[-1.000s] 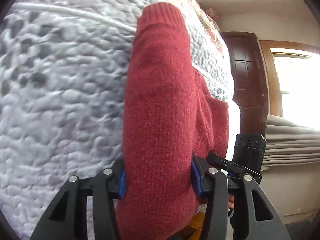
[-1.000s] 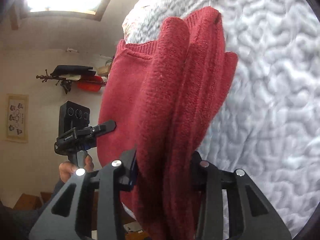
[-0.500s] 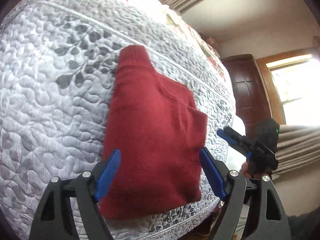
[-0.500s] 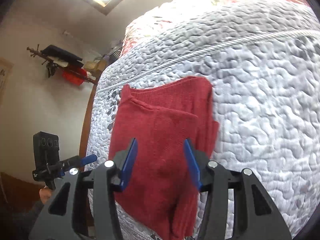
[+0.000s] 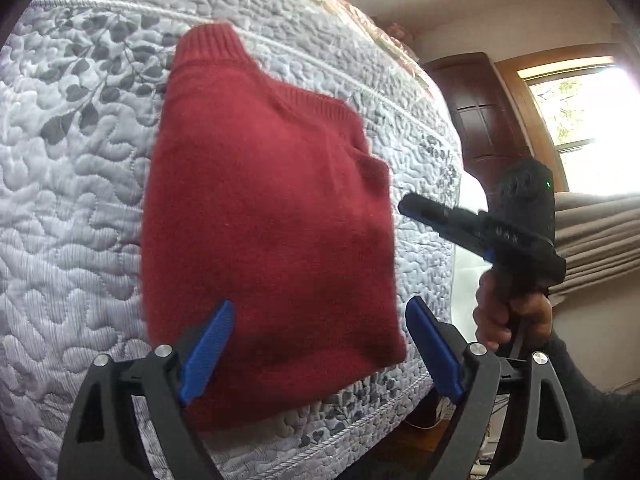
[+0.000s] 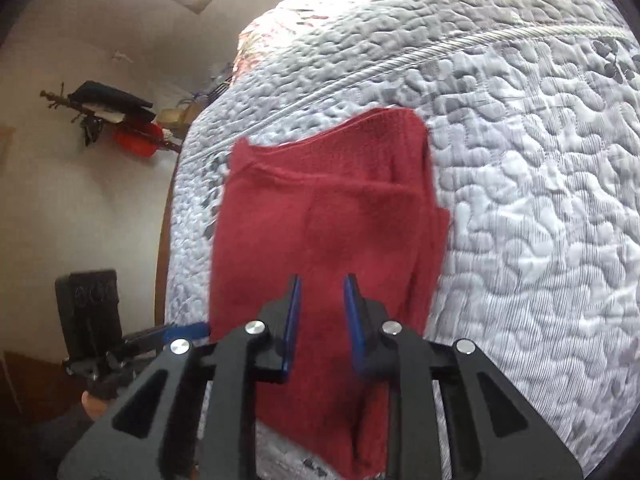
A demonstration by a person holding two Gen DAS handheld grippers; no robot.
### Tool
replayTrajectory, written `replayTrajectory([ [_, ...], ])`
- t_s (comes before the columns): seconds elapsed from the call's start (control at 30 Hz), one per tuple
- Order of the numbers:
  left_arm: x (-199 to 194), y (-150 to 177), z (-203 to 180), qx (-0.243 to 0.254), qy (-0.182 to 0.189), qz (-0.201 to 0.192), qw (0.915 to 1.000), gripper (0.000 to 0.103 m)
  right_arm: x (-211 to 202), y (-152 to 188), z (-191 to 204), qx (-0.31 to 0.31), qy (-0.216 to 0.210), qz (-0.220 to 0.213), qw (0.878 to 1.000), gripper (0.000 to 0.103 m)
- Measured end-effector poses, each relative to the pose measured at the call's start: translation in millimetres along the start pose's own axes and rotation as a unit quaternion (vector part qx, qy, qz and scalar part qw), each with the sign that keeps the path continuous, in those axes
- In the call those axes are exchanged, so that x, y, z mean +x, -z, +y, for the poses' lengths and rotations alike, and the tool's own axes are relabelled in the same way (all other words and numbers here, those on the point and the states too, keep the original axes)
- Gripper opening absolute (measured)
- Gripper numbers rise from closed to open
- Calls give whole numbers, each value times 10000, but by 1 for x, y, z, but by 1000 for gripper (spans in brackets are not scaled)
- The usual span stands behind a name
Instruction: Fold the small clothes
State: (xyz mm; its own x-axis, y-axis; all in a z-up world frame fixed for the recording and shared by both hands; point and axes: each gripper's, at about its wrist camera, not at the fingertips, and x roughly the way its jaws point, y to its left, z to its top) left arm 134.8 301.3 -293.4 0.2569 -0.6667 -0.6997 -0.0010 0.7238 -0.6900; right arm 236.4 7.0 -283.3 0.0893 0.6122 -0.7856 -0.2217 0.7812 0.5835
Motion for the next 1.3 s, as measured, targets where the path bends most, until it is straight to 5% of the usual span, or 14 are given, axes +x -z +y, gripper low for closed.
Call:
replayTrajectory([
  [0.17,-8,17,4,-75,118,118,9998,88,32,55,23,-34,-60,552,9985,22],
  [0.23,6,19,17,-262,182,260,9992,88,45,64,4,58,303,607,9977,0],
  [0.43,30,23,20,-334,222,510,9979,88,40,71,-24,431,337,527,9971,0],
  [0.57,-3,37,8,-261,385,150,9988,88,-1,83,4,448,123,108,9989,21],
  [0.7,-10,53,32,-592,49,67,9982,89,11,108,9,482,191,373,9980,21],
  [0.87,23,59,64,-959,-637,516,9920,91,36,111,-5,753,603,446,9943,19],
  [1.0,2,69,45,-886,-809,487,9916,97,-3,119,45,183,1194,211,9925,74],
  [1.07,-31,79,18,-691,-1125,322,9907,99,-35,130,83,-188,1726,75,9848,80],
  [1.13,-73,92,-22,-367,-1385,100,9896,99,-70,146,123,-456,2269,-4,9728,99],
  [1.2,-112,107,-69,18,-1797,-57,9837,99,-104,160,162,-611,2654,-185,9620,100],
  [1.3,-168,129,-131,378,-2259,-451,9724,99,-144,177,199,-536,2646,-447,9618,100],
])
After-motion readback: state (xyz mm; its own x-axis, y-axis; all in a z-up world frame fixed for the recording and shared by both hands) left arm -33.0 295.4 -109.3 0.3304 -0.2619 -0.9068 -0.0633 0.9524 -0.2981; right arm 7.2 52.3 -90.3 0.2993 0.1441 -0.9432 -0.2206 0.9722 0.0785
